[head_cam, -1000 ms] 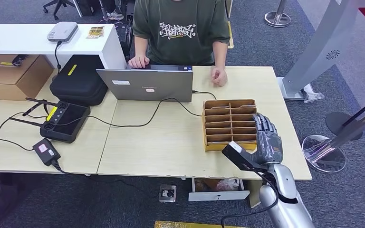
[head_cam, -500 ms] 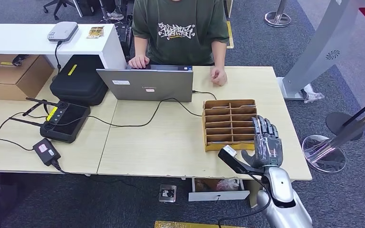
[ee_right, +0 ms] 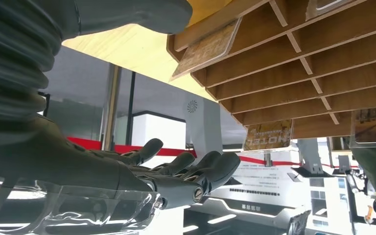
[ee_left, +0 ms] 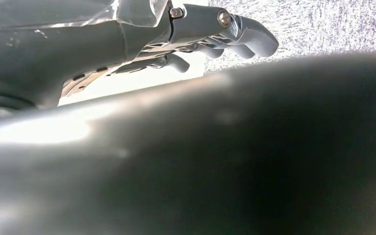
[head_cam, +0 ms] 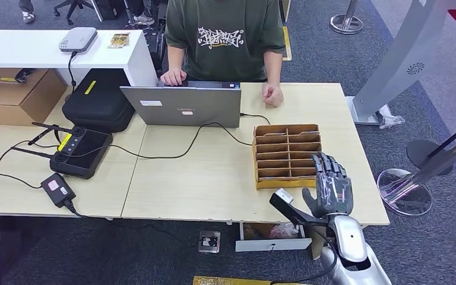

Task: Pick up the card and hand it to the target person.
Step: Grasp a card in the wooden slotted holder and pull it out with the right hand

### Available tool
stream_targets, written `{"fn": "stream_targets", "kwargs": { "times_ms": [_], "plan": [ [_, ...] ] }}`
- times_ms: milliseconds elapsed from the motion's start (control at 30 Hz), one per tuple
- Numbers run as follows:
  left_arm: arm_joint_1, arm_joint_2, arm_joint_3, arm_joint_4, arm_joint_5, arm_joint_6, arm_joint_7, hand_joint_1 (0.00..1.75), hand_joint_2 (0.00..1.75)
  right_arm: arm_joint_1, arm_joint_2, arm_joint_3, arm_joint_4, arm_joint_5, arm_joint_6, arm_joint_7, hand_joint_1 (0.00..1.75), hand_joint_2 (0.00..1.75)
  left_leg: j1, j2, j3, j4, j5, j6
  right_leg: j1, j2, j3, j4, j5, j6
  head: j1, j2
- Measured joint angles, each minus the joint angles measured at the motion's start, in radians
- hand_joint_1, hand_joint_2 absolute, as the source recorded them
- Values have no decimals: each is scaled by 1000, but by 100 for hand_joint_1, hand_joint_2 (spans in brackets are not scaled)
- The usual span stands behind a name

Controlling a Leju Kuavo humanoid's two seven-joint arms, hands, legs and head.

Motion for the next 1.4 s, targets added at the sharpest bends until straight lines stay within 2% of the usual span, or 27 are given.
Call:
{"fn": "stream_targets", "kwargs": {
  "times_ms": [233, 300, 500, 700, 767, 900, 1133, 1233, 1400],
  "plan": [
    [0, 0, 0, 0, -1, -1, -3, 0, 0, -34, 0, 1, 23, -12, 12, -6, 63, 175, 0, 0, 0, 0, 0, 0, 0, 0, 0, 0, 0, 0, 0, 0],
    [0, 0, 0, 0, -2, -1, -3, 0, 0, -56, 0, 1, 46, -16, 14, -8, 64, 175, 0, 0, 0, 0, 0, 0, 0, 0, 0, 0, 0, 0, 0, 0],
    [0, 1, 0, 0, -8, -3, -2, 0, 0, -116, 0, 1, 141, -22, 2, -18, 50, 175, 0, 0, 0, 0, 0, 0, 0, 0, 0, 0, 0, 0, 0, 0],
    [0, 2, 0, 0, -12, -3, 6, 0, 0, -170, 0, 1, 261, -50, -51, -36, 56, 175, 0, 0, 0, 0, 0, 0, 0, 0, 0, 0, 0, 0, 0, 0],
    [0, 2, 0, 0, -12, -2, 10, 0, 0, -182, 0, 1, 288, -52, -58, -40, 62, 175, 0, 0, 0, 0, 0, 0, 0, 0, 0, 0, 0, 0, 0, 0],
    [1, 2, 0, 0, -11, 0, 14, 0, 0, -194, 0, 1, 322, -55, -61, -46, 124, 175, 0, 0, 0, 0, 0, 0, 0, 0, 0, 0, 0, 0, 0, 0],
    [1, 2, 0, 0, -11, 2, 10, 0, 0, -196, 0, 1, 340, -72, -85, -47, 158, 175, 0, 0, 0, 0, 0, 0, 0, 0, 0, 0, 0, 0, 0, 0],
    [1, 3, 0, 0, -11, 3, 10, 0, 0, -192, 0, 1, 339, -72, -96, -48, 164, 175, 0, 0, 0, 0, 0, 0, 0, 0, 0, 0, 0, 0, 0, 0],
    [1, 4, 0, 0, -11, 6, 7, 0, 0, -171, 0, 2, 307, -68, -116, -52, 148, 175, 0, 0, 0, 0, 0, 0, 0, 0, 0, 0, 0, 0, 0, 0]
  ]
}}
